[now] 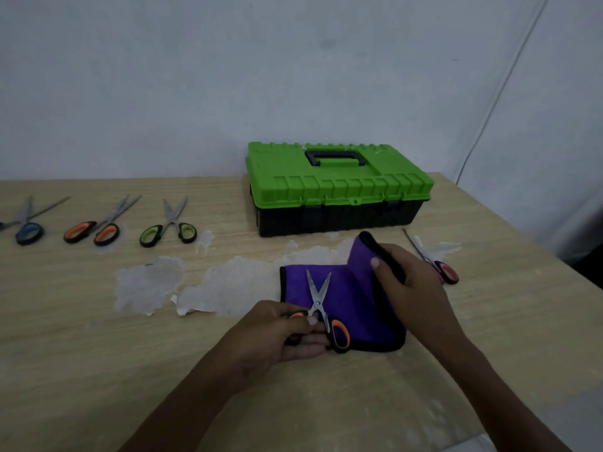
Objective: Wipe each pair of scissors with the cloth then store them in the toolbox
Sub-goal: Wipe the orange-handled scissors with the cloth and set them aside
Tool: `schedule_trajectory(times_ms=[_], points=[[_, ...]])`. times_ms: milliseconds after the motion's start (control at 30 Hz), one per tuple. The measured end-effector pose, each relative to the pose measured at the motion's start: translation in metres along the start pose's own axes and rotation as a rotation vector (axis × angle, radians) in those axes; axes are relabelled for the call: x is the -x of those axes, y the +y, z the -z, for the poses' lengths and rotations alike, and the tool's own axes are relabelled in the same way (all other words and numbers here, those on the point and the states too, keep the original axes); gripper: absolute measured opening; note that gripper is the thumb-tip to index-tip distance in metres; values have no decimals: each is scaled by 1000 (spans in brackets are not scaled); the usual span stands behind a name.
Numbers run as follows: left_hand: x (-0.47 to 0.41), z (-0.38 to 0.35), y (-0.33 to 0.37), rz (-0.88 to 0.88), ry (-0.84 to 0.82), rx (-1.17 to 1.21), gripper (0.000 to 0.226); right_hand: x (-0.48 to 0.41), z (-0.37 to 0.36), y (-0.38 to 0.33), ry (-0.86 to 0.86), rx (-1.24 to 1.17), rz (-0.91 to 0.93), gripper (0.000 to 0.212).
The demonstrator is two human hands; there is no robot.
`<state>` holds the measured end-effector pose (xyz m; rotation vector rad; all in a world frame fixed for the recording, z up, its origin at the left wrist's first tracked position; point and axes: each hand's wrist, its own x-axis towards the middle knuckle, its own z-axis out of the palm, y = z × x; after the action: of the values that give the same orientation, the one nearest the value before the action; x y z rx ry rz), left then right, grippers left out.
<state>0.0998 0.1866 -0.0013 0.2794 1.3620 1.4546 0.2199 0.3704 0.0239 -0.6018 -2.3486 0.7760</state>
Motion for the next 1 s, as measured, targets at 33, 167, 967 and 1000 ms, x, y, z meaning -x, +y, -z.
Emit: schedule_trajectory(times_ms=[33,167,967,1000], points=[[0,0,1,10,0,17,20,1,0,-4,-41,8,27,24],[0,0,1,22,-7,26,18,22,-22,-13,-455,93,166,38],[3,-7,-1,-20,99,-15,15,-14,-36,-4,-411,425,-12,38],[2,-6,-2,-16,99,-6,16,-8,-33,-11,-420,376,-1,37]])
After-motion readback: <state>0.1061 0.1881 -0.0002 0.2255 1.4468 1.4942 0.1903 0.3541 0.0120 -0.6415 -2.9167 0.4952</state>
